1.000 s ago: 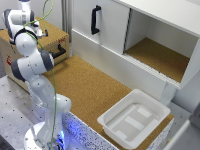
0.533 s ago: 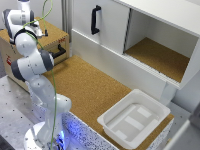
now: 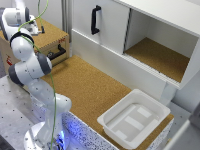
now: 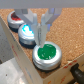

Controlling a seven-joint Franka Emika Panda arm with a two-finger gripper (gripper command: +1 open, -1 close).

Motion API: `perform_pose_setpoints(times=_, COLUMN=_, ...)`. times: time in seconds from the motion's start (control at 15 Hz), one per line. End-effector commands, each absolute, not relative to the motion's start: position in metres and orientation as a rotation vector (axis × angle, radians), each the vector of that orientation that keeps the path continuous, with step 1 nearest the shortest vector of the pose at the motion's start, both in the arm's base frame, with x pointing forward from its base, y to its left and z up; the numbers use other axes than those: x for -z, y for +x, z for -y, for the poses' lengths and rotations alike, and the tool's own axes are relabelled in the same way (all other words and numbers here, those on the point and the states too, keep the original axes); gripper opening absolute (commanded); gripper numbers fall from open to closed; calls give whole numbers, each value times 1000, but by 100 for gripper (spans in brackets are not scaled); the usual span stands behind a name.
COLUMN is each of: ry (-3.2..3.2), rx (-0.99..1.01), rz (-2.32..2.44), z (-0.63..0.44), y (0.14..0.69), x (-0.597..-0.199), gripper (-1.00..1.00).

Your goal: Push down the green button to turn off the green light

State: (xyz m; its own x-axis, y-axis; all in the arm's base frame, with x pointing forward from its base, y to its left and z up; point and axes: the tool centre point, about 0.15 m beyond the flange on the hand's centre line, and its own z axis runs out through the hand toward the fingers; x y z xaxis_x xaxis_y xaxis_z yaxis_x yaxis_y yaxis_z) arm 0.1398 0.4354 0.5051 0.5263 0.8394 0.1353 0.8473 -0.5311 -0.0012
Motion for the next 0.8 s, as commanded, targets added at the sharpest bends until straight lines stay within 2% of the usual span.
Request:
perform_pose_setpoints(times=0.0, ry=-2707, rx=154, rz=1442, z=-434, y=152, x=-509, gripper=100)
perform_pose_setpoints(times=0.4, ry=-2716, rx=131, rz=1417, z=-433, y=159, x=-510, gripper=100)
perform_pose_setpoints(times=0.73, ry=-2781, rx=127, rz=1182, z=-409, y=195, x=-502, gripper=100)
